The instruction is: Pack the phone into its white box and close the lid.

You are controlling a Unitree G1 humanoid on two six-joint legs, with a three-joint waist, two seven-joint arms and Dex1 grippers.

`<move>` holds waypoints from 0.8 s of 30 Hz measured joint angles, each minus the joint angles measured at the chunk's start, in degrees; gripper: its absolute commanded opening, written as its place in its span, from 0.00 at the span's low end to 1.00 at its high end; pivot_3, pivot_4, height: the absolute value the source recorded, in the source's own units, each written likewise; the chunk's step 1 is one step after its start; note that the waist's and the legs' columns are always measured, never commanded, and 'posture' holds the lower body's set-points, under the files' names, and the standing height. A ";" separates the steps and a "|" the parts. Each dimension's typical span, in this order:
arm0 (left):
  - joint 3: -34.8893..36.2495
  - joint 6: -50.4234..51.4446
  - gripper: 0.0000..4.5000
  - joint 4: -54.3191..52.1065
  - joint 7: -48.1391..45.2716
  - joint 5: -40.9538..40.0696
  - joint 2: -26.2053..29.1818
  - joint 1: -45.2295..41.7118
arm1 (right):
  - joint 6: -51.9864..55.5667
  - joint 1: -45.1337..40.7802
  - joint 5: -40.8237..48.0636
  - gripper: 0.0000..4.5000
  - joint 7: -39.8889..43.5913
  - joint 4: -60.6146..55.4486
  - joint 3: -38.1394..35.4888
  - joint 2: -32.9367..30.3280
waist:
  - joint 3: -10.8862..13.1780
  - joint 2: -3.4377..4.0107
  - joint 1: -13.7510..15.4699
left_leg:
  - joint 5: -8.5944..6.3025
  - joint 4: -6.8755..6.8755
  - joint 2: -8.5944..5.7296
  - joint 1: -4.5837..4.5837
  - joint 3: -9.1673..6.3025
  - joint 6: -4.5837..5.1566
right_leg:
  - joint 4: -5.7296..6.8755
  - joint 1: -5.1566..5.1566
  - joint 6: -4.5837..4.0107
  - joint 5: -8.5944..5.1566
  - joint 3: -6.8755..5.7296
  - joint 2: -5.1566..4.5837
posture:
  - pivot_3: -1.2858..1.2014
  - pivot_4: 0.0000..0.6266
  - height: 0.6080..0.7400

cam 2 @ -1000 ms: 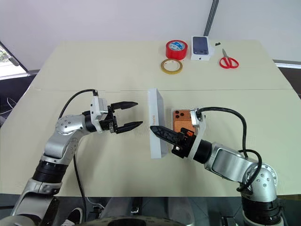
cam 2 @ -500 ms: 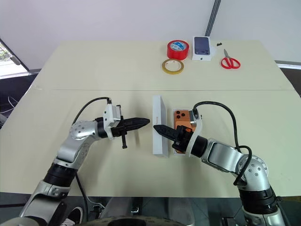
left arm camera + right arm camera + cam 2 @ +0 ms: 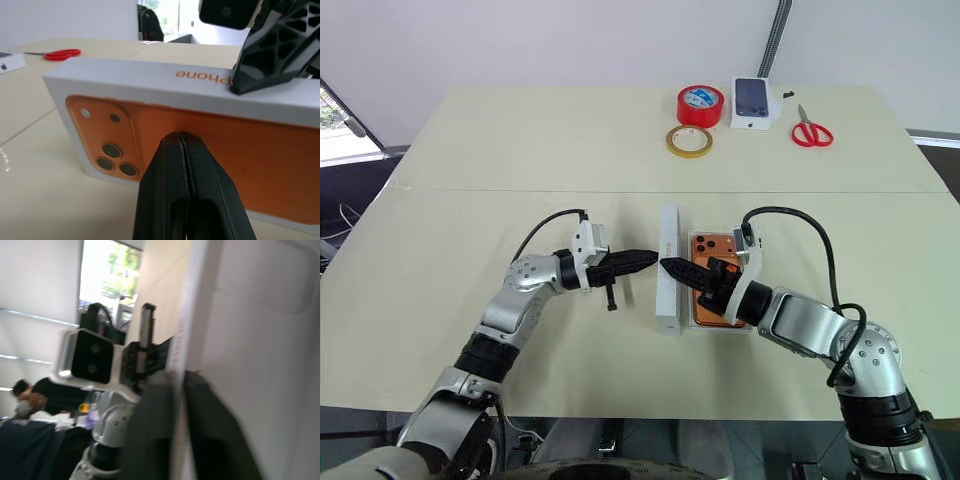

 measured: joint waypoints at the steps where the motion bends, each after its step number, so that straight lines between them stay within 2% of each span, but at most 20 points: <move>1: -0.26 -0.27 0.00 0.55 -0.05 0.28 -0.56 -0.18 | 0.00 0.30 -0.06 0.54 0.06 0.32 -0.10 -0.66 | 0.00 0.00 0.19 | 0.00 0.00 0.00 0.00 0.00 0.01 | -0.01 0.00 0.00 0.00 0.00 0.00 | 0.52 0.24 1.00; 3: -0.90 -1.03 0.00 2.38 -0.25 0.56 -1.60 -1.32 | 0.63 0.87 -1.99 0.77 1.86 0.48 -0.54 -2.95 | 0.01 -0.01 0.57 | -0.01 0.01 0.00 -0.05 0.01 0.01 | -0.01 -0.04 0.00 0.00 0.00 0.01 | 0.52 0.24 1.00; 6: -1.05 -1.94 0.00 4.08 -0.42 0.96 -2.59 -2.80 | 2.12 1.00 -5.77 0.77 6.36 1.12 -2.99 -7.23 | 0.01 -0.01 0.74 | -0.01 0.02 0.00 -0.05 0.03 0.02 | -0.02 -0.04 0.00 0.00 0.00 0.01 | 0.52 0.24 1.00; 11: -1.09 -3.58 0.00 7.97 -0.21 1.65 -4.92 -4.54 | 4.59 0.64 -17.92 0.77 20.45 5.74 -8.86 -18.12 | 0.03 -0.04 0.93 | -0.04 0.04 -0.02 -0.06 0.06 0.07 | -0.07 -0.02 0.00 0.00 -0.01 0.02 | 0.52 0.24 1.00; 13: -1.14 -4.21 0.00 9.89 0.10 1.78 -6.23 -5.09 | 4.77 0.64 -22.13 0.77 25.92 7.58 -11.49 -20.61 | 0.05 -0.08 0.93 | -0.05 0.03 -0.01 -0.06 0.06 0.09 | -0.07 -0.02 0.01 0.00 -0.02 0.03 | 0.52 0.24 1.00; 17: -1.16 -6.28 0.00 14.59 0.83 2.90 -9.03 -7.48 | 4.13 -0.04 -27.11 0.77 31.07 10.55 -16.11 -21.02 | 0.12 -0.19 0.85 | -0.05 0.04 -0.01 -0.05 0.06 0.09 | -0.06 -0.02 0.01 0.00 -0.02 0.04 | 0.52 0.24 1.00; 21: -1.12 -7.21 0.00 16.20 0.93 3.30 -9.45 -8.56 | 0.82 1.52 -36.43 0.77 33.86 4.59 -14.64 -18.70 | 0.13 -0.20 0.75 | -0.05 0.02 0.02 -0.03 0.06 0.09 | 0.00 -0.06 0.01 0.00 -0.02 0.08 | 0.52 0.24 1.00; 24: -0.84 -6.75 0.00 15.83 0.20 3.31 -7.12 -8.68 | -4.35 2.69 -47.37 0.47 35.45 1.04 -10.56 -16.73 | 0.12 -0.20 0.75 | -0.05 0.04 0.01 -0.02 0.06 0.08 | 0.02 -0.06 0.01 0.00 -0.01 0.09 | 0.52 0.24 1.00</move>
